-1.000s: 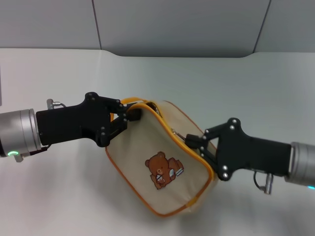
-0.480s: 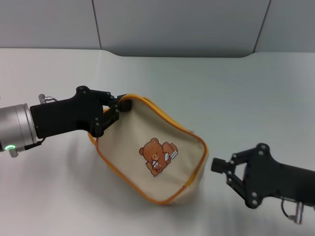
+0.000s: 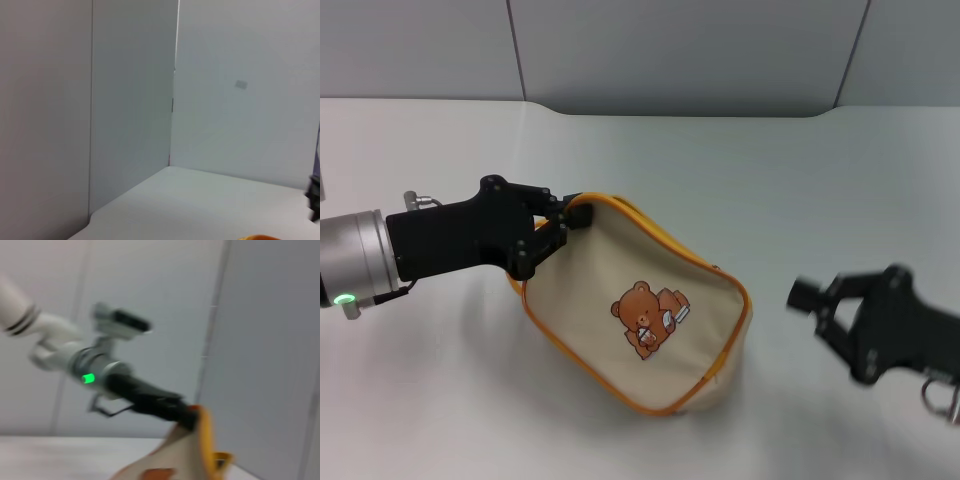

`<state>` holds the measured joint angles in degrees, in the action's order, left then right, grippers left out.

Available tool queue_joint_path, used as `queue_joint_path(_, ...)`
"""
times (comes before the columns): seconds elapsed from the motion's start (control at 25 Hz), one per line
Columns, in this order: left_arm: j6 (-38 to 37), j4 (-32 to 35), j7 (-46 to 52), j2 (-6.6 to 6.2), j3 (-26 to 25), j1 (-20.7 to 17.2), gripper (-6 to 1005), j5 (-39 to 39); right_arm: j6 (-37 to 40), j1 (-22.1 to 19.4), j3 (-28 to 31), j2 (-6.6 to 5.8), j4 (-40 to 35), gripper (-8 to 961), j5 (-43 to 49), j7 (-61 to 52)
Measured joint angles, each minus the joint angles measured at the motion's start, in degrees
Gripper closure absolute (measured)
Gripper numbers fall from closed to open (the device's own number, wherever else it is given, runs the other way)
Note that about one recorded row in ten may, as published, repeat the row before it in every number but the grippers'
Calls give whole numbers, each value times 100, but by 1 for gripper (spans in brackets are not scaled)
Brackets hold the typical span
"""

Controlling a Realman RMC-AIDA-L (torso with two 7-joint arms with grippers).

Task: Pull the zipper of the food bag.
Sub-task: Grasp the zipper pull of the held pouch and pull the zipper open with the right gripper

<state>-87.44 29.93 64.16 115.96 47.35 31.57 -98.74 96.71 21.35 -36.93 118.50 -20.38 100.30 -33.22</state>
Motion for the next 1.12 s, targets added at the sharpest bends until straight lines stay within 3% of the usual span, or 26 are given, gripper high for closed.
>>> queue_joint_path(0.12,-94,-5,-24,-16,-28,-22,940,0,-66,132,241,-77,19,927,-2,-449)
queue_joint_path(0.24,-163,-3,-43,-23,-25,-24,940,0,-282,316,158,-77,7,920,93,-644)
queue_joint_path(0.52,-227,21,-84,-22,-31,-10,941,12,-761,644,-133,60,25,654,648,-635)
queue_joint_path(0.68,-229,24,-86,-6,-33,24,941,14,-795,770,-210,78,90,499,681,-600)
queue_joint_path(0.88,-230,32,-88,36,9,94,941,17,-751,913,-209,110,218,395,681,-544)
queue_joint_path(1.12,-230,3,-88,63,19,163,940,6,-687,1038,-210,112,403,440,670,-343)
